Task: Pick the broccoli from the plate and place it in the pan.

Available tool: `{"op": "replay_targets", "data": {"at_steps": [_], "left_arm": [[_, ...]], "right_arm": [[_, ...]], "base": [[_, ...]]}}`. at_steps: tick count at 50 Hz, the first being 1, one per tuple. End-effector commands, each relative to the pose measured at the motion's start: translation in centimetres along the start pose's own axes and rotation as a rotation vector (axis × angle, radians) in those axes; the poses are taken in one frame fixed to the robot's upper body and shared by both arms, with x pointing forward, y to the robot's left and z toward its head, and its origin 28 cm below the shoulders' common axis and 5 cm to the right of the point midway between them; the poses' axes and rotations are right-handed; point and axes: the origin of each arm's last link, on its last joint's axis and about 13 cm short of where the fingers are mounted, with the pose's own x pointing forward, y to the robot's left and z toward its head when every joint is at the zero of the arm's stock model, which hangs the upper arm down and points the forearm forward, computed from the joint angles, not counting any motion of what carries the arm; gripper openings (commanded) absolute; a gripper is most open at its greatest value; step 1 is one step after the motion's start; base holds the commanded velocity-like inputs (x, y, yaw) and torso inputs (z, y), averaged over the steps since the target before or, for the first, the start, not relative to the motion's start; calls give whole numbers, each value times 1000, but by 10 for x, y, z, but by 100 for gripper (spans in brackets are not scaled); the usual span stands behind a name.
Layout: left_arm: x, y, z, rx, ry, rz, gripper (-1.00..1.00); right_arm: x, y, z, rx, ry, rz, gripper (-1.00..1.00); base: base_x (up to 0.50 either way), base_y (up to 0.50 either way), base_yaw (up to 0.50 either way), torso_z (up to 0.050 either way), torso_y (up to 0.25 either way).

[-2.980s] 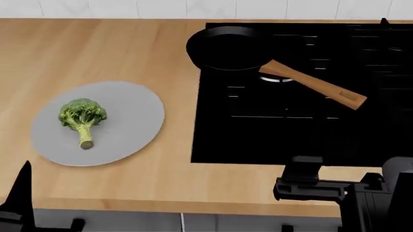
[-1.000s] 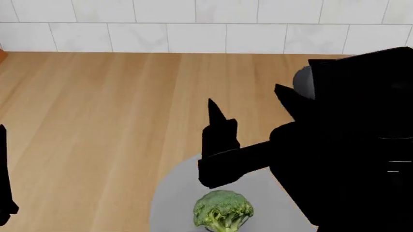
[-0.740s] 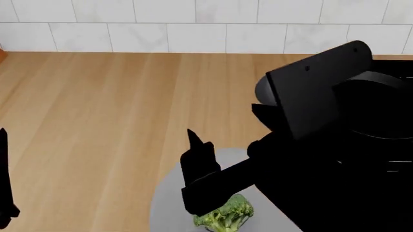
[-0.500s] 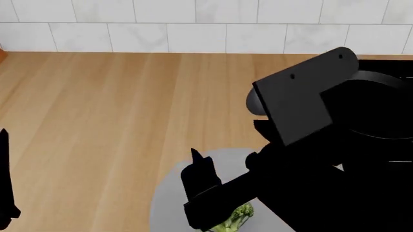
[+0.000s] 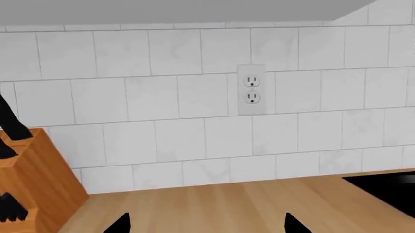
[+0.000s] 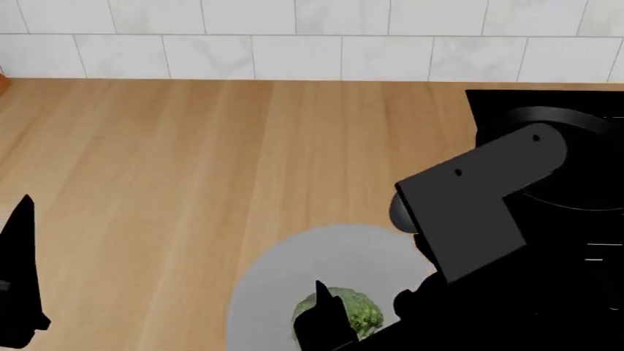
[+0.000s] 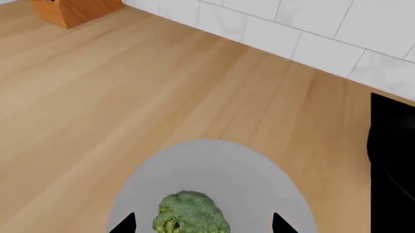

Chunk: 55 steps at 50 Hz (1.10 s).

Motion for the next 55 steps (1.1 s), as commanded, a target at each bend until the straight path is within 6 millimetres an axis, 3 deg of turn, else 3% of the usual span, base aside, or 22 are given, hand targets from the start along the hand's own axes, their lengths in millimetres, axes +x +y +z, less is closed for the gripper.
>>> {"op": "replay_targets", "data": {"at_steps": [1, 15, 55], "left_arm": [[5, -5, -2, -15, -6, -8, 100], [0, -3, -2, -18, -5, -1, 100], [-9, -6, 3, -31, 1, 3, 100]], "right_arm": [[-7, 9, -4, -13, 35, 34, 100], [15, 4, -11, -2, 73, 21, 100], [31, 8, -24, -19, 134, 37, 100]], "base": [[0, 0, 0, 0, 0], [0, 0, 0, 0, 0], [0, 0, 0, 0, 0]]}}
